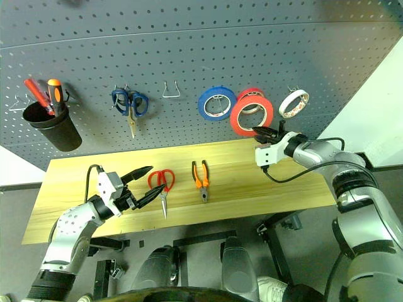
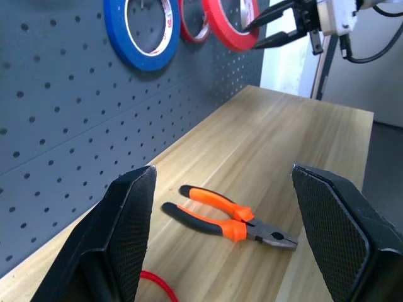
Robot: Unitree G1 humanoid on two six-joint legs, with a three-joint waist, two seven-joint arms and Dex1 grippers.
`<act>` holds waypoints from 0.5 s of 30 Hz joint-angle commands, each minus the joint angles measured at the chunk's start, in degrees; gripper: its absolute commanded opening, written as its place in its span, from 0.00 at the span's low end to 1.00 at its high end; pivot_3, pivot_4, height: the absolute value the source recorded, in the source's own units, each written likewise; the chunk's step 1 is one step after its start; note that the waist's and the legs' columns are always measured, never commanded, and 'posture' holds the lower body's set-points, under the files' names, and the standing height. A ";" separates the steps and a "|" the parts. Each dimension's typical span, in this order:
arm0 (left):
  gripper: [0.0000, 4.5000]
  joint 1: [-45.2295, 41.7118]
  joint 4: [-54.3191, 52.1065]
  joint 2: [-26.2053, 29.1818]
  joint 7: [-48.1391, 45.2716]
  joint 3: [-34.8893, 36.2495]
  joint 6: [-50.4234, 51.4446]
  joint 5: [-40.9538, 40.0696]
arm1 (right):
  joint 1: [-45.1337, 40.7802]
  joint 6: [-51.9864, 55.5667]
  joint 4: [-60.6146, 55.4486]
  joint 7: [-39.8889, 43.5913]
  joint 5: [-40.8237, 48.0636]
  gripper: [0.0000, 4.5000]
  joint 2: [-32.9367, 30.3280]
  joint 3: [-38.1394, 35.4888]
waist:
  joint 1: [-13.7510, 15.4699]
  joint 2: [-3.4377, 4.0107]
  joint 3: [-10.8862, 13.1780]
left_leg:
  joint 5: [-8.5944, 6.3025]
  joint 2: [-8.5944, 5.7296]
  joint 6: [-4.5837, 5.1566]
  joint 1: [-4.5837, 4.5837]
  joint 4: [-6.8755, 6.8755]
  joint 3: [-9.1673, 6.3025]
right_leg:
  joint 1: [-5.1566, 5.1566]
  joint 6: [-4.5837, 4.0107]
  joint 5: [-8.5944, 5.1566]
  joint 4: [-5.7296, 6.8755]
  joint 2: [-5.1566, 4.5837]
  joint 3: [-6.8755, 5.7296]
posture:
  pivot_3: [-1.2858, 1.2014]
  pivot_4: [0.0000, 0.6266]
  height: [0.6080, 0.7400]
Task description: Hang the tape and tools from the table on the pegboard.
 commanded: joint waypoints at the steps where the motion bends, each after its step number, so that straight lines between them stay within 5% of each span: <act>1: 0.80 0.97 -2.93 0.61 -0.27 0.98 0.23 -1.75 | -2.27 -1.50 2.20 -1.38 0.21 0.55 0.09 0.81 | 0.01 0.00 0.00 | 0.00 0.00 0.00 -0.01 0.00 0.00 | 0.00 0.00 0.00 0.00 0.00 0.00 | 0.51 0.22 0.93; 7: 0.80 1.54 -3.76 1.14 -0.76 1.13 0.46 -2.60 | -1.24 -2.08 -0.26 -6.30 -0.92 0.99 -1.53 1.23 | 0.03 0.01 0.00 | 0.00 0.00 0.00 -0.01 0.00 0.00 | 0.00 0.00 0.00 0.00 0.00 0.00 | 0.51 0.23 0.93; 15: 0.80 0.23 -3.07 1.25 -1.97 2.24 -0.88 -4.19 | 10.71 -9.74 -16.46 -3.91 6.05 0.99 -6.84 -1.13 | 0.11 0.00 0.01 | 0.00 0.00 0.00 -0.04 -0.02 -0.01 | 0.00 0.03 -0.03 -0.02 0.00 0.01 | 0.49 0.24 0.93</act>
